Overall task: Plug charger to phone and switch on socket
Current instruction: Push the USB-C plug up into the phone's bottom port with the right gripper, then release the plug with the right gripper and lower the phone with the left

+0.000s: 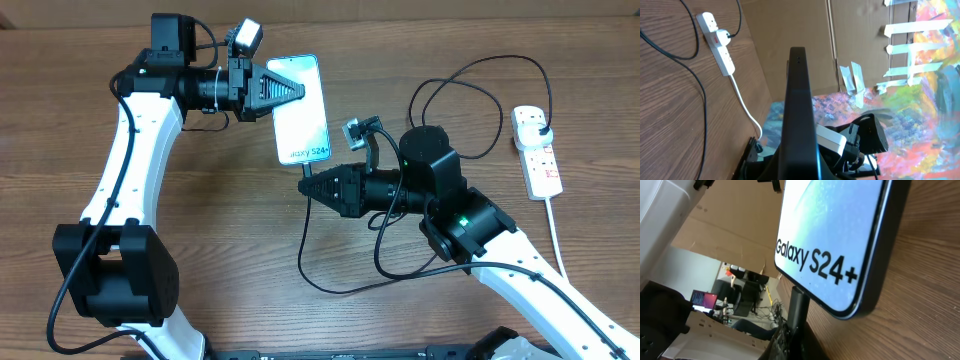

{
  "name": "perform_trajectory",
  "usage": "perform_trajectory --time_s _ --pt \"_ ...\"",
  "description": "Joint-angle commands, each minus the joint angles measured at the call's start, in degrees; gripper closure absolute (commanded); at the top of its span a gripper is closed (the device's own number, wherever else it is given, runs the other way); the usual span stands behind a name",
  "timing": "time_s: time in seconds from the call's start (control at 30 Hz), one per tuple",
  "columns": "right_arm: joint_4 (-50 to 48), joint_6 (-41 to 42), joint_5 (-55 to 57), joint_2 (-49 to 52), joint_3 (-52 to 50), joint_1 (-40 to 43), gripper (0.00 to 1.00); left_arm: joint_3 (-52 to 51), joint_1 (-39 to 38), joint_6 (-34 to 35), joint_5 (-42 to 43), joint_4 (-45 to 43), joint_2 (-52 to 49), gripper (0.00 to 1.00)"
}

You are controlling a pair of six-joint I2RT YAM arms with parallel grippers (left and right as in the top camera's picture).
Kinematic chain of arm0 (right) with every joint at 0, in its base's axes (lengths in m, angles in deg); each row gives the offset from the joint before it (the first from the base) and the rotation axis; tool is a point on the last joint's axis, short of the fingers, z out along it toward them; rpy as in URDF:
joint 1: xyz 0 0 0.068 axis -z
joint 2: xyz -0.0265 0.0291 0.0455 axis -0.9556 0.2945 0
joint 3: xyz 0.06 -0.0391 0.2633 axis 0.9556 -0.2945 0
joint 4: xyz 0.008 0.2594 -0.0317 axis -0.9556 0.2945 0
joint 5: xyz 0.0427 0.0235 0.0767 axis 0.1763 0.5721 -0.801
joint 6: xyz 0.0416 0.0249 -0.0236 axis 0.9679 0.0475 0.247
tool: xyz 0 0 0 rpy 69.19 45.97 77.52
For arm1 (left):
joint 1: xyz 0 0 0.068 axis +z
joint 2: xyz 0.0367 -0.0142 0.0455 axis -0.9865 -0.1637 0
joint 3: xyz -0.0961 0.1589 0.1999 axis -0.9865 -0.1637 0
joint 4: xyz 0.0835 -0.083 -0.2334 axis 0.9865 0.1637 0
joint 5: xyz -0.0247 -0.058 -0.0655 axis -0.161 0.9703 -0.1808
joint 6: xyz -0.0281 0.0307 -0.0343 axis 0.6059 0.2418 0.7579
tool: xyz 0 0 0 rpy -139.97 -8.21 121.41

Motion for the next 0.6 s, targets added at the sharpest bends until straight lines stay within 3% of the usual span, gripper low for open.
perform_trajectory --time_s 0.0,0.57 --pt "-1.66 0.13 4.37 -0.20 0.13 2.25 0.96 0.44 -1.49 -5.05 3.80 1.64 -0.04 0.96" --pt "-1.70 0.15 4.42 -0.20 0.13 2.80 0.96 0.44 -1.51 -7.48 3.78 4.04 -0.04 0.96"
